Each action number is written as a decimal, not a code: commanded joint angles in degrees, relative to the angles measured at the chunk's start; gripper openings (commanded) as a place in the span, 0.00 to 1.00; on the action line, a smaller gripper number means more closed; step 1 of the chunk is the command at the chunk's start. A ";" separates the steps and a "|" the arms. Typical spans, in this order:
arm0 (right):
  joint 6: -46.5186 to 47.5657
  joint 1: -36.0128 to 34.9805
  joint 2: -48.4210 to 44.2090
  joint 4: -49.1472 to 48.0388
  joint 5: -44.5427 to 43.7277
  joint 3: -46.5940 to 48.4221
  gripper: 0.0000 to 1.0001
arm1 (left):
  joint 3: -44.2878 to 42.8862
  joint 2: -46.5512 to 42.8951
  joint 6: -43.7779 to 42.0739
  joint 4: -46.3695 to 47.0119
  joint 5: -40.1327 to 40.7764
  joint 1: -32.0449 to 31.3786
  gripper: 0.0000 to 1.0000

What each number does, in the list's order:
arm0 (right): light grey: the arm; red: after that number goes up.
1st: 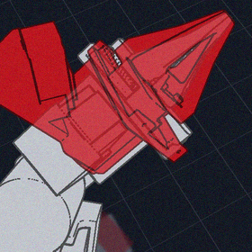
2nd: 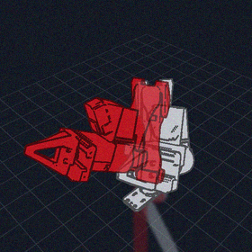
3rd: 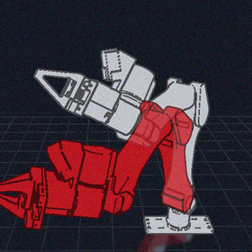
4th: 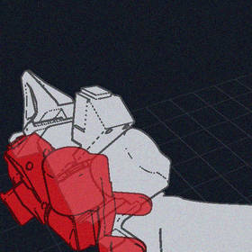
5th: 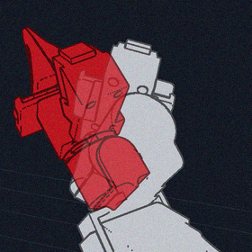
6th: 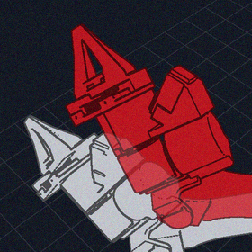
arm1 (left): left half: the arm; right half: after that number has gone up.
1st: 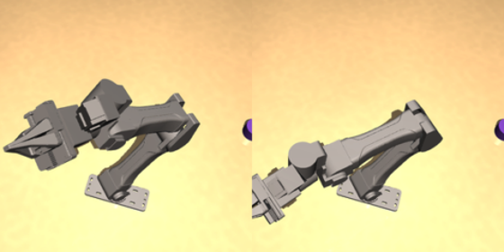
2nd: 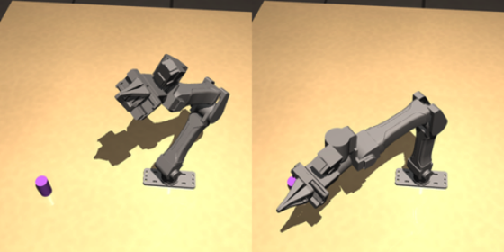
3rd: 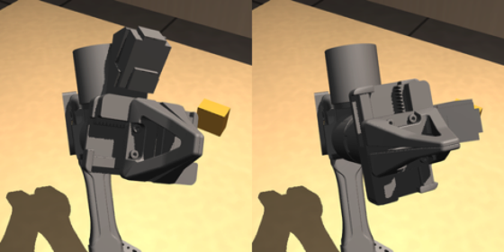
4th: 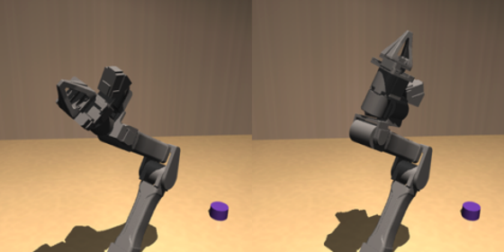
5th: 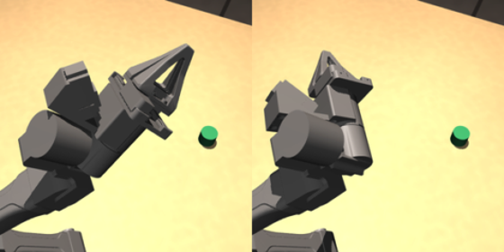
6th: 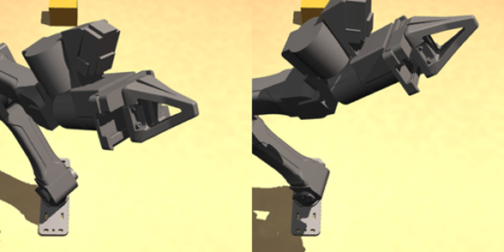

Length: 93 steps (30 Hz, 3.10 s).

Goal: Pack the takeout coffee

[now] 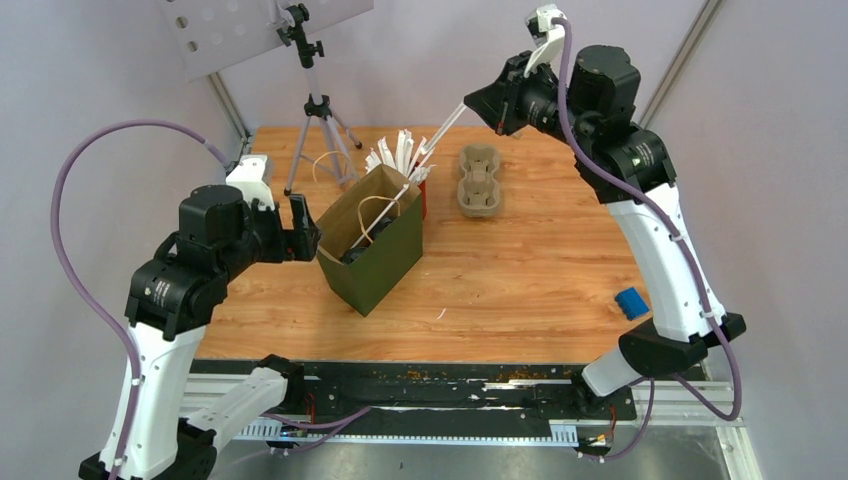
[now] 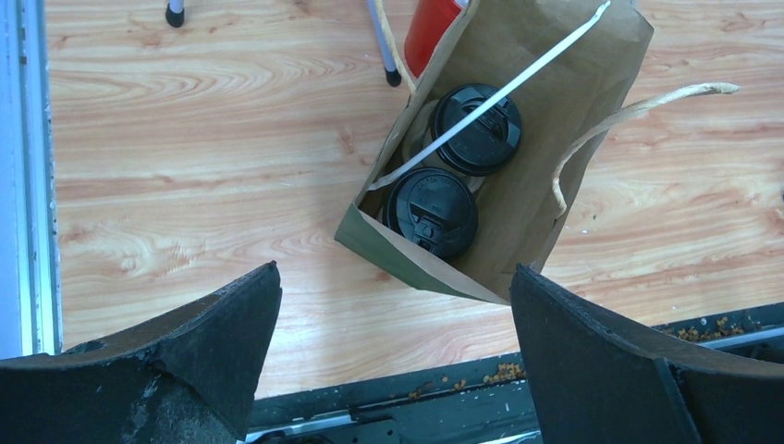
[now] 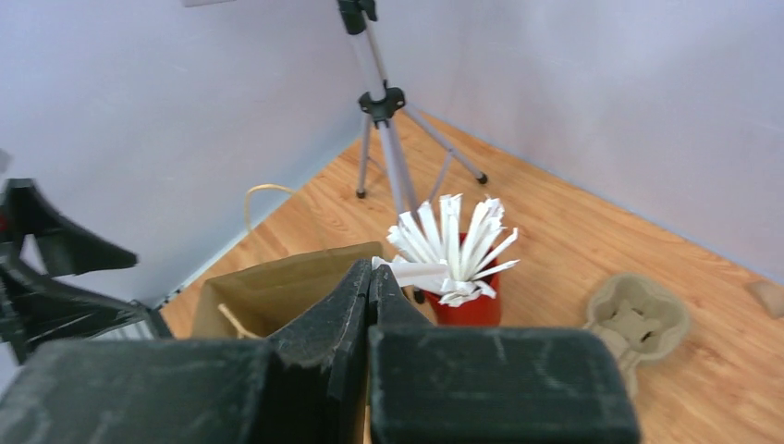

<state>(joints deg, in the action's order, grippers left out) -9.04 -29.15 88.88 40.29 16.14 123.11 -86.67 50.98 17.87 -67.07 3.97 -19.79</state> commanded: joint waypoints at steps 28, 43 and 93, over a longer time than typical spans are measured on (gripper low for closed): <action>-33.23 -8.14 1.32 -23.19 18.87 -19.35 0.00 | 0.64 -1.48 -0.65 2.54 3.05 0.28 1.00; -27.79 -6.57 12.49 -7.55 19.47 -11.20 0.58 | -0.57 -2.12 -1.87 1.46 4.12 0.28 1.00; -11.73 -1.94 -30.26 12.76 -21.39 -28.15 1.00 | 7.59 -7.87 4.71 25.98 -11.24 0.28 1.00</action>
<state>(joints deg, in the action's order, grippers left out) -19.92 -30.72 58.50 56.03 -5.91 93.76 -79.75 43.22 21.67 -44.01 -7.05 -19.79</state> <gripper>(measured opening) 0.998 1.000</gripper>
